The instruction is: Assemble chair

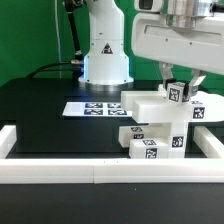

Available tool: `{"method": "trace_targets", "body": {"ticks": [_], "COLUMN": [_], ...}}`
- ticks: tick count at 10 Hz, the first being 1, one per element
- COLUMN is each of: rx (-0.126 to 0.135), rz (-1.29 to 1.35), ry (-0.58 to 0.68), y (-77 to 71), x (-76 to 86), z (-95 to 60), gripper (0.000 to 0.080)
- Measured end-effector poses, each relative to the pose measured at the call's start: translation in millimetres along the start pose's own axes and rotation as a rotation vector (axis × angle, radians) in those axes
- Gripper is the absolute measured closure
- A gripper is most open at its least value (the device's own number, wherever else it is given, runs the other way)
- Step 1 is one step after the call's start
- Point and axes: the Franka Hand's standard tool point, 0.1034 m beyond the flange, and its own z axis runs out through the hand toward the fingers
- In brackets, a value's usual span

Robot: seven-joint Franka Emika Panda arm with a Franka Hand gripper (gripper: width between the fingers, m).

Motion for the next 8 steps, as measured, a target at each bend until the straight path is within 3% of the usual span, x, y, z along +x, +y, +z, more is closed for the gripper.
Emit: {"method": "trace_targets", "body": {"ticks": [8], "rx": [0.004], "rz": [0.592], "ry": [-0.002], "y": [-2.4], "x": [-3.5], "z": [-0.3], "gripper": [0.0512]}}
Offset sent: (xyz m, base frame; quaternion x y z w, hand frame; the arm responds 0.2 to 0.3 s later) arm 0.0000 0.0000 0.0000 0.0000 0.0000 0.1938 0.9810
